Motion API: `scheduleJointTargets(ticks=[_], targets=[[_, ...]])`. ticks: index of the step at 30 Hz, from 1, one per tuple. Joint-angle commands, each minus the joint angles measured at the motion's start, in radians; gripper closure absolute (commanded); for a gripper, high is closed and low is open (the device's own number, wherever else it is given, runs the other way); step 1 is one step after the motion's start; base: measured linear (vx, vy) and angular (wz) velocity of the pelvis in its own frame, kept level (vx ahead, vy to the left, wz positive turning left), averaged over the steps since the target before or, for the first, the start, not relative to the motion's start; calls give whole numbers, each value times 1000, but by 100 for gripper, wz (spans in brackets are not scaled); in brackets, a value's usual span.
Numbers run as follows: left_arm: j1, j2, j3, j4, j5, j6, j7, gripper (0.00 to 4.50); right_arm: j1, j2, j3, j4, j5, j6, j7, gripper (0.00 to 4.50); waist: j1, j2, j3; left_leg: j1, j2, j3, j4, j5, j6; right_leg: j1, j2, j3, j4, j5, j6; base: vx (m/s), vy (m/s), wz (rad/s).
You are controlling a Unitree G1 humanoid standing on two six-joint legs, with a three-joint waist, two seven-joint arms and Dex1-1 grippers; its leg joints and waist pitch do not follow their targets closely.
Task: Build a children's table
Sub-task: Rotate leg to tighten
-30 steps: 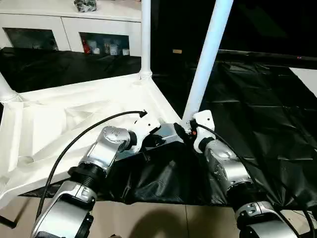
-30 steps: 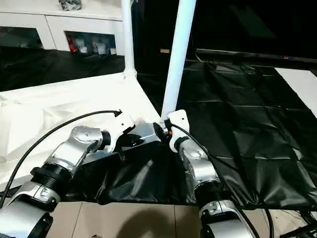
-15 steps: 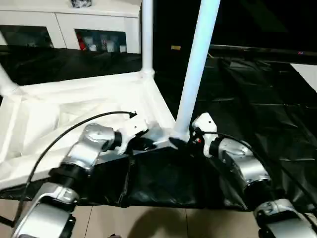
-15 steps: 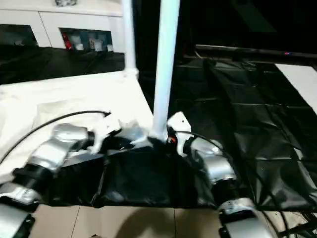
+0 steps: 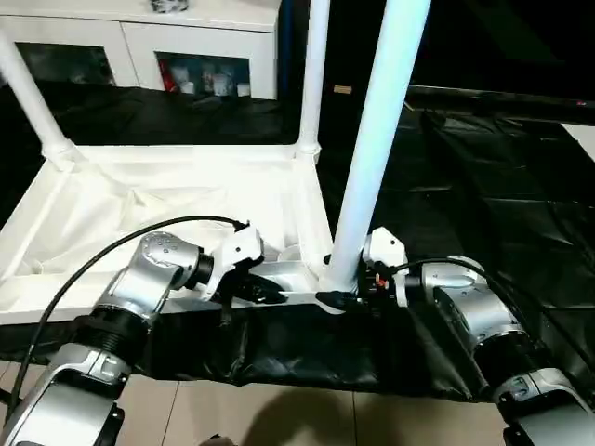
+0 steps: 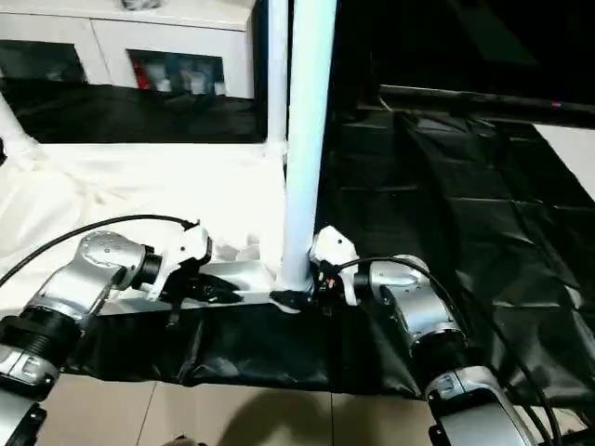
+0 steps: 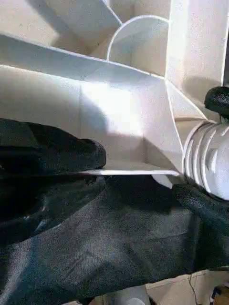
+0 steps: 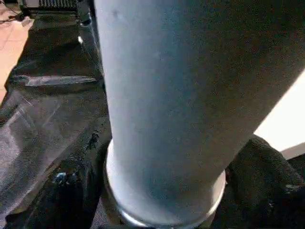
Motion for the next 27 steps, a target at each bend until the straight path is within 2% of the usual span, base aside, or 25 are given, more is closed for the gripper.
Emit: scheduleJointTargets(ticks=[1,7,11,13,14,16,17,18,19,20,23,26,27], targets=[[7,-12,-23,-2,-25,-9,-48,450,-8,7,10,-8,15,-1,26,118,6,-3,-56,7,30,-5,-59,-229,40,49,-51,40,-57,-168,-244,0,0,0],[10,-9,-17,4,-23,-15,-33,450,-8,12,15,9,18,-3,56,167,10,-7,-55,7,31,-5,-59,-222,42,47,-52,41,-56,-182,-240,0,0,0],[14,-29,3,7,-21,-9,27,450,-2,30,-4,17,23,16,14,172,12,-7,-53,7,31,-5,-59,-233,35,46,-54,42,-58,-208,-230,0,0,0],[8,-48,13,20,-9,-1,90,450,0,48,-19,29,16,20,-48,176,11,-9,-52,8,30,-6,-61,-239,29,44,-54,43,-61,-223,-224,0,0,0],[-3,-76,25,38,8,8,175,450,1,82,-42,51,-2,22,-168,176,7,-5,-51,8,29,-7,-62,-246,17,42,-54,44,-63,-236,-218,0,0,0],[-8,-94,32,47,17,11,224,450,0,105,-55,66,-14,24,-246,176,4,-8,-50,12,26,-10,-65,-282,-2,42,-57,43,-71,-312,-198,0,0,0],[-11,-117,32,48,22,20,262,450,2,134,-65,78,-33,39,-343,177,1,1,-50,14,27,-11,-66,-295,-8,39,-56,45,-76,-329,-188,0,0,0],[-16,-137,32,53,31,23,302,450,3,161,-76,83,-35,57,-403,177,-2,-2,-49,13,25,-12,-67,-303,-11,40,-54,44,-76,-339,-180,0,0,0],[-18,-146,32,56,36,25,321,450,2,175,-81,85,-35,65,-434,177,-3,-2,-50,14,26,-12,-68,-303,-12,40,-55,45,-76,-339,-177,0,0,0],[-31,-188,26,64,56,35,393,450,-7,242,-110,103,-30,105,-575,177,-6,-1,-50,13,25,-12,-68,-298,-14,38,-53,46,-75,-331,-173,0,0,0],[-47,-232,27,78,67,52,465,450,-29,308,-137,132,-8,135,-666,177,-7,2,-53,14,25,-12,-68,-295,-20,38,-52,46,-74,-307,-174,0,0,0],[-59,-268,24,90,80,59,512,450,-44,353,-121,147,-26,119,-693,177,-7,3,-52,12,23,-11,-68,-297,-14,38,-52,45,-77,-299,-172,0,0,0],[-61,-280,20,91,84,59,518,450,-49,366,-105,149,-43,100,-695,177,-7,-1,-53,12,22,-11,-68,-297,-12,39,-52,44,-76,-301,-170,0,0,0]])
